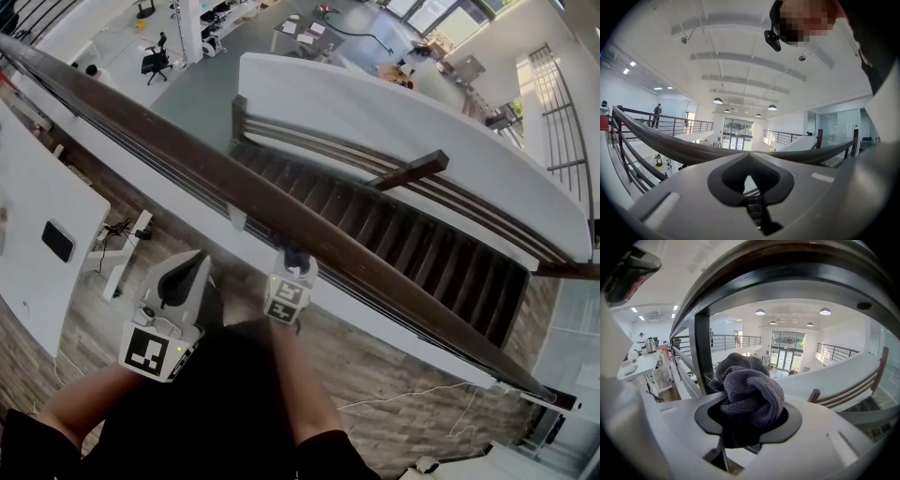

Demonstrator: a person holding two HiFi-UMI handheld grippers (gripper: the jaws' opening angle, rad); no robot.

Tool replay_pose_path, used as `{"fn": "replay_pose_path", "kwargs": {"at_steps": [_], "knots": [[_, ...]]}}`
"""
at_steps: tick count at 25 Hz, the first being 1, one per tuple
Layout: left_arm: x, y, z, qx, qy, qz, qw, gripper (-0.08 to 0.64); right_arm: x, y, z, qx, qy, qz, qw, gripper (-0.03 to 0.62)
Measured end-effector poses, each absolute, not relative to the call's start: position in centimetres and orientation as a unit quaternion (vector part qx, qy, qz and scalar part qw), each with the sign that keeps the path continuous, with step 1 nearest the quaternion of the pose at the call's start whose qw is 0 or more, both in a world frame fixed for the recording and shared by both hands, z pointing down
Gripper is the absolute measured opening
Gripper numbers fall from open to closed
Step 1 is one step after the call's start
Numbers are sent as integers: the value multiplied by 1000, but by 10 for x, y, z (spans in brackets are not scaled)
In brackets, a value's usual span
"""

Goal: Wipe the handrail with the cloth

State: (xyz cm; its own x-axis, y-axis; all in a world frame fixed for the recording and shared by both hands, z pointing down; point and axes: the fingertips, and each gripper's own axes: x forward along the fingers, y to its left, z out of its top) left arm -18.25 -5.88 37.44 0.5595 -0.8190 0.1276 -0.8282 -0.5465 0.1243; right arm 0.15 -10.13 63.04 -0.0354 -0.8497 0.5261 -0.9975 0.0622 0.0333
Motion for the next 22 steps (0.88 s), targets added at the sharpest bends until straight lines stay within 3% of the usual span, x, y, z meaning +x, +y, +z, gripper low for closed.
{"fn": "replay_pose_path", "kwargs": {"at_steps": [22], "knots": [[-137,-50,362,883,-462,24,78,0,57,-88,625,675,-684,190,202,163]]}}
